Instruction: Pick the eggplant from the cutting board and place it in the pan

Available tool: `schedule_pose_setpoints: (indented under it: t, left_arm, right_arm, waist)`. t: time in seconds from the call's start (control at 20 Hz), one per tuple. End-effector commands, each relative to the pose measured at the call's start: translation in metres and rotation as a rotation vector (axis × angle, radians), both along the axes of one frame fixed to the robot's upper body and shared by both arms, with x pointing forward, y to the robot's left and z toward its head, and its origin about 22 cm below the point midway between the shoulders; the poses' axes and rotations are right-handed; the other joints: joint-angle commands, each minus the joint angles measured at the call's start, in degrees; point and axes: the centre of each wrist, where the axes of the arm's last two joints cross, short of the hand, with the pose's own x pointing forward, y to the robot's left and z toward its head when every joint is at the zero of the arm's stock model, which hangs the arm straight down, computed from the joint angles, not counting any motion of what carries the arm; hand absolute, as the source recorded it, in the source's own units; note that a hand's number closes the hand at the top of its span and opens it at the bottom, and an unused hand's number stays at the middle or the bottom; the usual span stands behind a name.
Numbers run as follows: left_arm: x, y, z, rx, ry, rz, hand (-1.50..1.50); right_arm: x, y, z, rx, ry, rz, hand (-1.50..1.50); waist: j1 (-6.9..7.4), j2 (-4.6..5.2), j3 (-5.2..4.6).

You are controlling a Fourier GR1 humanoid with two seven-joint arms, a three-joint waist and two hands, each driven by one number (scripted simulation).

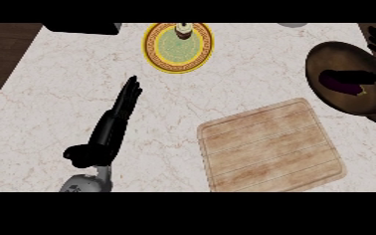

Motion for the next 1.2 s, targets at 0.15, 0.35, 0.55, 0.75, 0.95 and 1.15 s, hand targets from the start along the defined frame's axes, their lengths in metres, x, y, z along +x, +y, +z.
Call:
schedule_pose_setpoints:
  t: [0.15, 0.35, 0.55, 0.75, 0.95, 1.15]
  left_arm:
    - [-0.005, 0.009, -0.011, 0.032, 0.013, 0.037, 0.00]
    - [-0.001, 0.018, 0.000, 0.006, -0.004, 0.034, 0.00]
    - [-0.008, 0.014, -0.002, 0.018, 0.019, 0.050, 0.00]
    - [-0.005, 0.028, 0.008, 0.017, 0.015, 0.052, 0.00]
    - [-0.008, 0.011, 0.002, 0.001, 0.022, 0.054, 0.00]
    - [0.003, -0.004, -0.008, -0.011, 0.025, 0.053, 0.00]
  right_arm:
    - [-0.028, -0.040, -0.003, 0.204, -0.132, -0.008, -1.50]
    - [-0.050, -0.068, 0.000, 0.328, -0.159, 0.071, -1.50]
    - [-0.074, -0.088, -0.008, 0.426, -0.134, 0.196, -1.50]
    - [-0.093, -0.109, 0.000, 0.416, -0.155, 0.268, -1.50]
    - [-0.111, -0.104, -0.032, 0.401, -0.146, 0.323, -1.50]
    - [-0.128, -0.111, -0.040, 0.369, -0.160, 0.322, -1.50]
  waist:
    - [-1.29, -0.40, -0.07]
    - [-2.29, -1.00, -0.17]
    - [-2.65, -1.15, -0.17]
    - [-2.47, -1.21, -0.18]
    - [-2.57, -1.26, -0.17]
    - [-3.39, -1.36, -0.24]
